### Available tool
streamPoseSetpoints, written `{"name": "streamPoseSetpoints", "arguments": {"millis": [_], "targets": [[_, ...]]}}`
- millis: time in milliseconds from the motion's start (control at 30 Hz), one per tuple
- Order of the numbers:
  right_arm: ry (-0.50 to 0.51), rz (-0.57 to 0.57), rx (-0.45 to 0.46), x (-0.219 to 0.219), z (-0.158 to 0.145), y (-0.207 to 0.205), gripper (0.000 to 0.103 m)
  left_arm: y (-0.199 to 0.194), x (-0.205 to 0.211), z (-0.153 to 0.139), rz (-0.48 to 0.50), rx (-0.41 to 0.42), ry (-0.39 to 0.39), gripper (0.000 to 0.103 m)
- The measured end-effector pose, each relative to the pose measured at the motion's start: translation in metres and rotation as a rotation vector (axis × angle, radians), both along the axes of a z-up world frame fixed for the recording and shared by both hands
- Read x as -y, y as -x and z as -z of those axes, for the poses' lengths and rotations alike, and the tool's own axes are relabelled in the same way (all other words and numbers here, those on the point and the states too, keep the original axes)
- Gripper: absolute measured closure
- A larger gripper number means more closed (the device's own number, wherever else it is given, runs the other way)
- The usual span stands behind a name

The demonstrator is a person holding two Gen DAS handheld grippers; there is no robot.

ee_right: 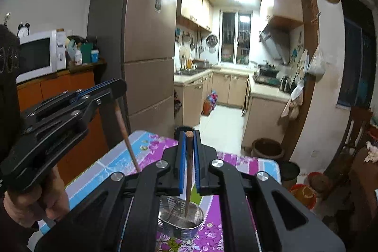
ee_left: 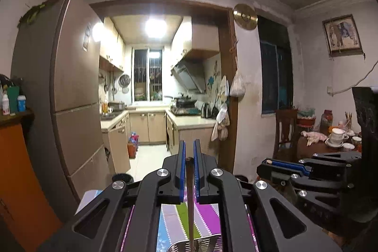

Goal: Organize utensils
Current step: 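Lift the chopsticks and lower them into the blue slotted holder with both grippers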

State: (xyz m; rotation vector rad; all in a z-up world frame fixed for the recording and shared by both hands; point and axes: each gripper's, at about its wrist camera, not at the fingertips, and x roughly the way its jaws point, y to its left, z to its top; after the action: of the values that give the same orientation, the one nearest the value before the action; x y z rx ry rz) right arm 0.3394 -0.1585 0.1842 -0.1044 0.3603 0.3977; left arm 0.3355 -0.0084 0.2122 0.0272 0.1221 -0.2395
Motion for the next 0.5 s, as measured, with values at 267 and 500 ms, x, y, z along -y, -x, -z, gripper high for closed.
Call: {"name": "streamPoseSetpoints", "arguments": {"millis": [267, 500], "targets": [[-0.014, -0.003, -0.097, 0.0, 0.035, -0.033, 0.098, -0.048, -0.004, 0.04, -0.011, -0.102, -0.005, 0.096], [-0.013, 0.0, -0.167, -0.004, 0.061, -0.058, 0.098, -0.078, -0.01, 0.063, -0.032, -0.158, -0.009, 0.095]]}}
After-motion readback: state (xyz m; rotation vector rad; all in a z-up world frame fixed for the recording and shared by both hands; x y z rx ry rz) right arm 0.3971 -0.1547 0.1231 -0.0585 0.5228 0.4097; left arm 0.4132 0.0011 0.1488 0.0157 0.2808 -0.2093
